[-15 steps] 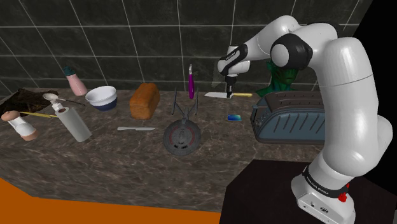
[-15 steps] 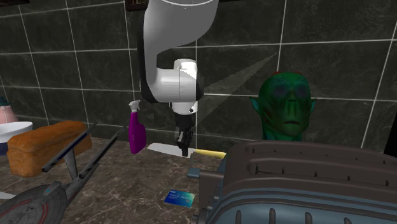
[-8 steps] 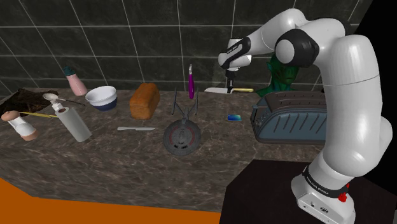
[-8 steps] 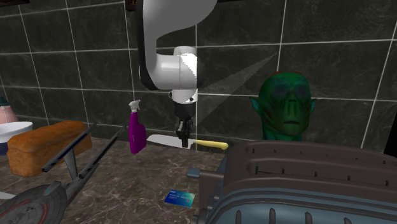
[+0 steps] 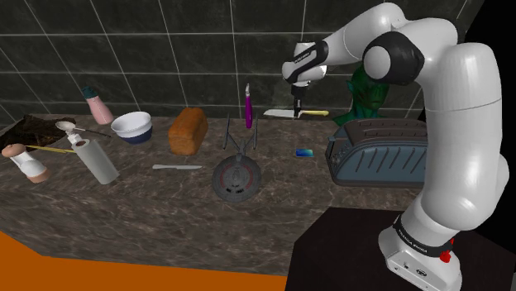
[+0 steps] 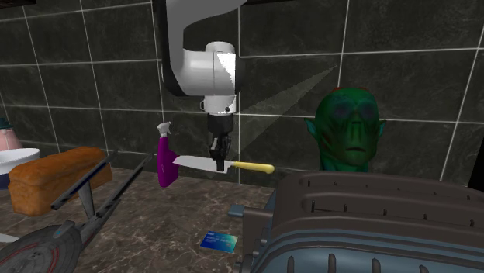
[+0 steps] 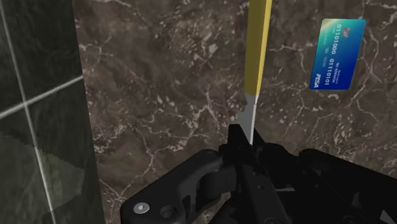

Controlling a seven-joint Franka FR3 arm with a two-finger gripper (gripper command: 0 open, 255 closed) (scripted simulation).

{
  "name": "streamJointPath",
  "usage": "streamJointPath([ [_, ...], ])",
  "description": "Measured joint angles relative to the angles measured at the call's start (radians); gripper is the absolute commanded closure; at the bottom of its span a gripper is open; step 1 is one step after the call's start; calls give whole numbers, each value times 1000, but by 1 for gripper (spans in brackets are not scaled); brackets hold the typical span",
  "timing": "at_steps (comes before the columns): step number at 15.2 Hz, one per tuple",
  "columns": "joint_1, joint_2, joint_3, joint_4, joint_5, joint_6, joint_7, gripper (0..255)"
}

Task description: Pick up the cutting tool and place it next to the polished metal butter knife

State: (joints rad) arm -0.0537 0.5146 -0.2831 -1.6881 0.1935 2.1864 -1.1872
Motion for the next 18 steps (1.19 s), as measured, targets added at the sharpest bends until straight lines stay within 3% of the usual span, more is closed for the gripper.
streamJointPath([
  [8,131,-42,29,-53,-27,21,163,255],
  [18,284,-7,76,-1,-50,12,377,255],
])
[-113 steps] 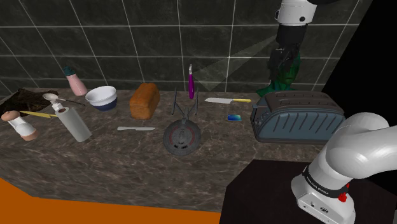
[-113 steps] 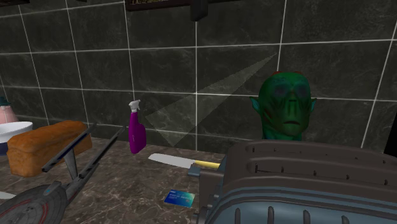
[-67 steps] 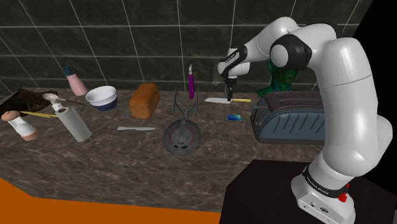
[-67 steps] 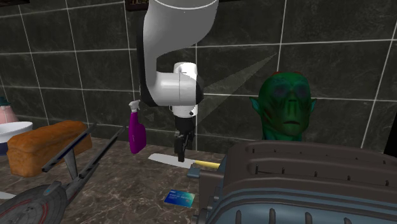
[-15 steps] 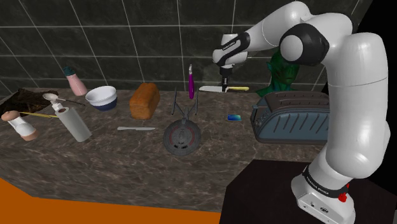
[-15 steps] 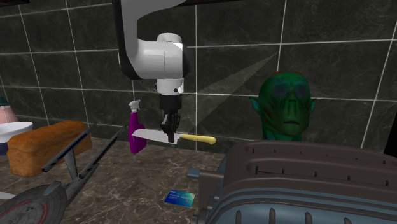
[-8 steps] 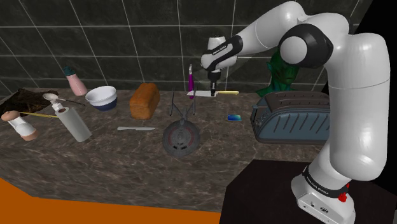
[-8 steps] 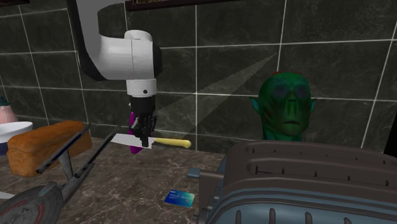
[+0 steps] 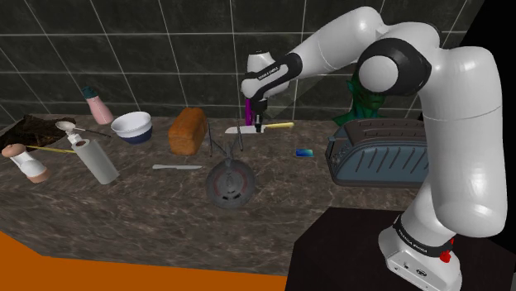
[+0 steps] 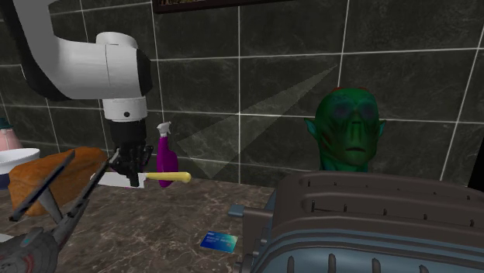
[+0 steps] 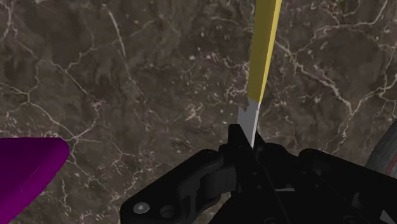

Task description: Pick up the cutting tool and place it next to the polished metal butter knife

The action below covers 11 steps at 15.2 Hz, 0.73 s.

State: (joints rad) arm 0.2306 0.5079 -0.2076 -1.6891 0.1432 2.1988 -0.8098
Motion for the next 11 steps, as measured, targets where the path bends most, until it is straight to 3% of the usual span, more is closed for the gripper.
streamJointPath([
  [8,113,68,34,115,-15,-41,164,255],
  [11,148,125,47,215,-18,-83,220,255],
])
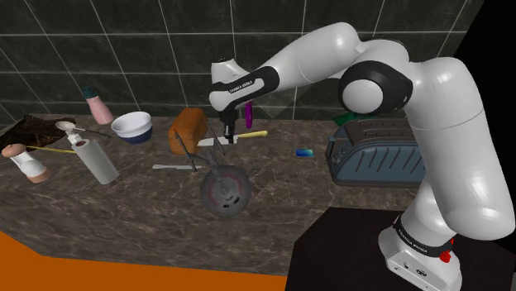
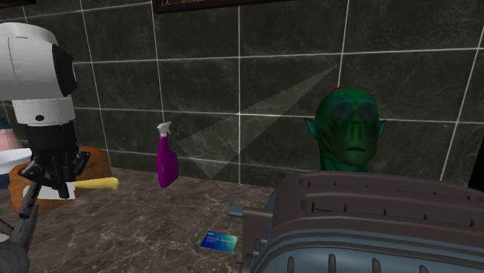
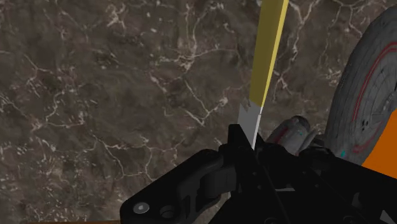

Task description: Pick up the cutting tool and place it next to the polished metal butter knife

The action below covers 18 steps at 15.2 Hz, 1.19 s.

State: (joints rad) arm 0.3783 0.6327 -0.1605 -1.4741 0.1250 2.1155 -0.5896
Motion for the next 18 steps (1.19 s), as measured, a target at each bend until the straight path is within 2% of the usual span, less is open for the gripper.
streamJointPath([
  [3,42,43,11,71,-5,-26,61,255],
  [5,53,64,15,94,-5,-28,76,255],
  [18,51,160,25,78,7,84,74,255],
])
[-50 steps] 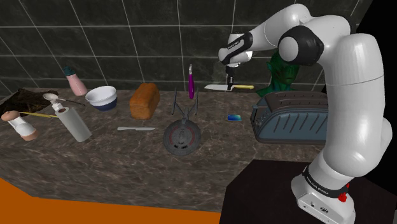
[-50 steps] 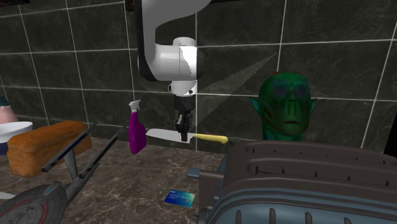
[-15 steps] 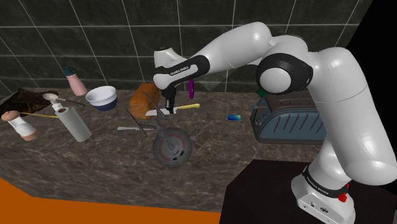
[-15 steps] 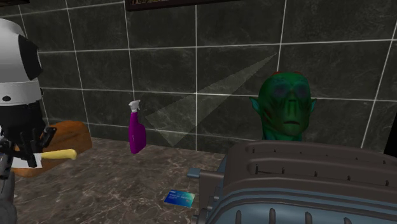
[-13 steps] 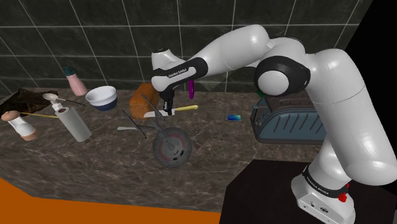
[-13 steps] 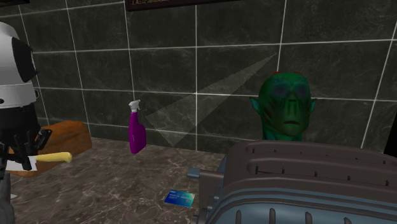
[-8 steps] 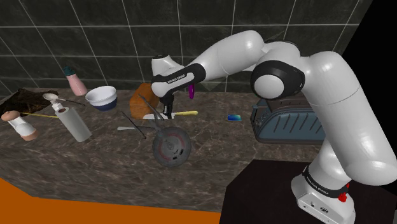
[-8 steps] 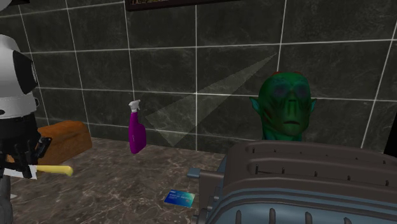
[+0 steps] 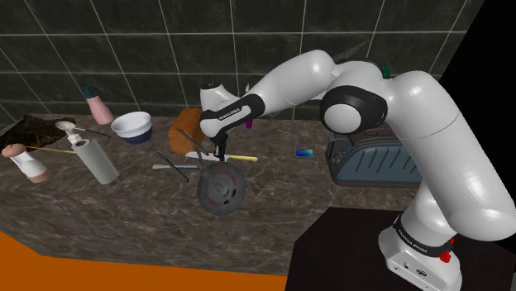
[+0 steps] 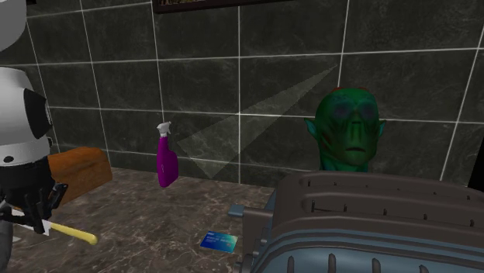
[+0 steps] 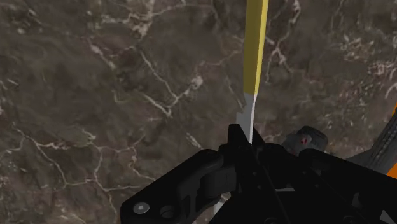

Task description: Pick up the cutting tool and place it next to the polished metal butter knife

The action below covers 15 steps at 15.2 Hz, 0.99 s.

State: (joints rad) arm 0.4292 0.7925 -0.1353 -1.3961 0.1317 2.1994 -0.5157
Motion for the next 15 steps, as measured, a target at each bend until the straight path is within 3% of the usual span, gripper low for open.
streamJointPath([
  [12,-3,52,4,7,6,51,-3,255],
  [13,-3,53,4,7,7,50,-3,0],
  [15,-4,55,5,8,7,48,-4,0],
])
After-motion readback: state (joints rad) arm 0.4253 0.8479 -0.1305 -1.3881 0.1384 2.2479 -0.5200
